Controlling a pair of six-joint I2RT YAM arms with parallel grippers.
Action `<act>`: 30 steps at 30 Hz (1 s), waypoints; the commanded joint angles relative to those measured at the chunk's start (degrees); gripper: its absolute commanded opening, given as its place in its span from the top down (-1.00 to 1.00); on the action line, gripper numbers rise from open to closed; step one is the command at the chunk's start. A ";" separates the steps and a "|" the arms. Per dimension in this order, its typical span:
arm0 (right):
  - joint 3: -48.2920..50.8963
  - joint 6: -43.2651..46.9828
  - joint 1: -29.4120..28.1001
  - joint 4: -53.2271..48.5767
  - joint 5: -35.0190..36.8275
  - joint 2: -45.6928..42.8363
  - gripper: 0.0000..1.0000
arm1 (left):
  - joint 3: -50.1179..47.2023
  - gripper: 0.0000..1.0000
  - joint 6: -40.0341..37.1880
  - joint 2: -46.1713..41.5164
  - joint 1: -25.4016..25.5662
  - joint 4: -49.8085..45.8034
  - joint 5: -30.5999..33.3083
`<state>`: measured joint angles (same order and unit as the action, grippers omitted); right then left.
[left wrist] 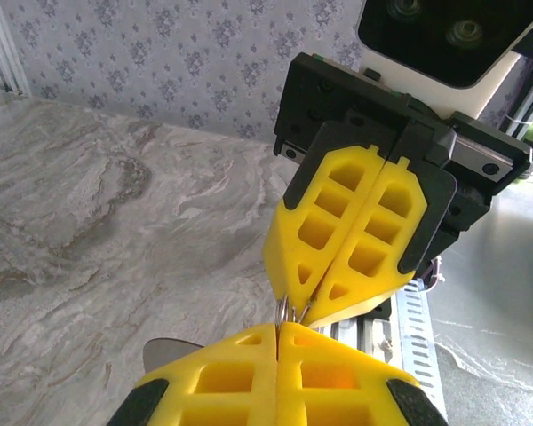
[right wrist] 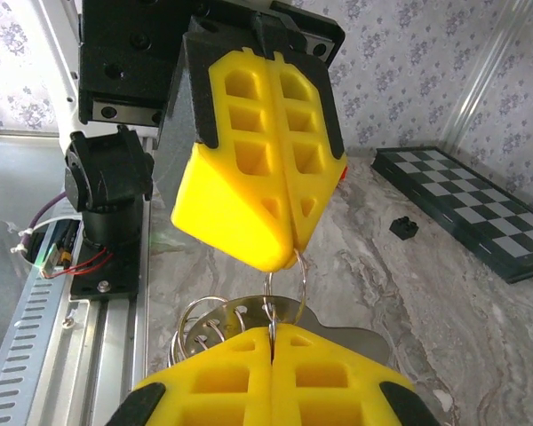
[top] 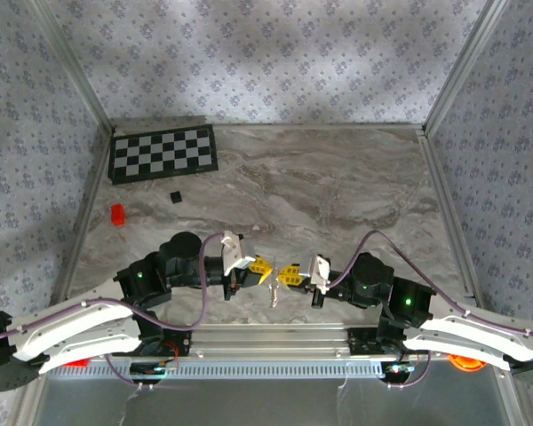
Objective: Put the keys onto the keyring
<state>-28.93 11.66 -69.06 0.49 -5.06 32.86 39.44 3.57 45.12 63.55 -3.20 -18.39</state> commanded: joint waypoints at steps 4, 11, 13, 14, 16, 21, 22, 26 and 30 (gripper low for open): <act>1.18 0.30 -0.81 0.80 0.83 -1.30 0.82 | -1.89 1.00 2.61 -0.12 0.17 9.51 0.45; 1.80 -0.50 -0.82 1.44 1.89 -3.72 0.58 | -3.53 1.00 3.29 -0.10 0.17 13.05 0.89; 1.90 -0.74 -0.82 1.49 2.07 -4.24 0.53 | -4.13 1.00 3.45 -0.19 0.17 14.27 0.56; 1.94 -0.85 -0.82 1.46 2.16 -4.44 0.52 | -4.43 1.00 3.56 -0.26 0.19 14.89 0.31; 1.95 -1.07 -0.82 1.42 2.16 -4.82 0.52 | -4.98 1.00 3.57 -0.45 0.26 15.67 0.16; 1.64 -2.18 -0.82 1.18 2.51 -6.25 0.50 | -6.33 1.00 3.06 -1.31 0.35 17.97 -0.93; 1.55 -2.61 -0.82 1.04 2.49 -6.62 0.50 | -6.66 1.00 2.71 -1.57 0.35 18.25 -1.14; 0.92 -5.69 -0.72 0.55 1.59 -8.78 0.38 | -8.40 1.00 1.20 -3.01 0.44 20.11 -2.75; 0.89 -10.20 -0.82 0.35 -1.97 -10.83 0.24 | -10.46 1.00 0.35 -4.98 0.61 24.54 -6.08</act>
<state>-27.24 5.76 -69.43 0.64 -4.67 23.35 29.47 5.34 42.09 63.57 14.28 -20.71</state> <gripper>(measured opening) 0.376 0.047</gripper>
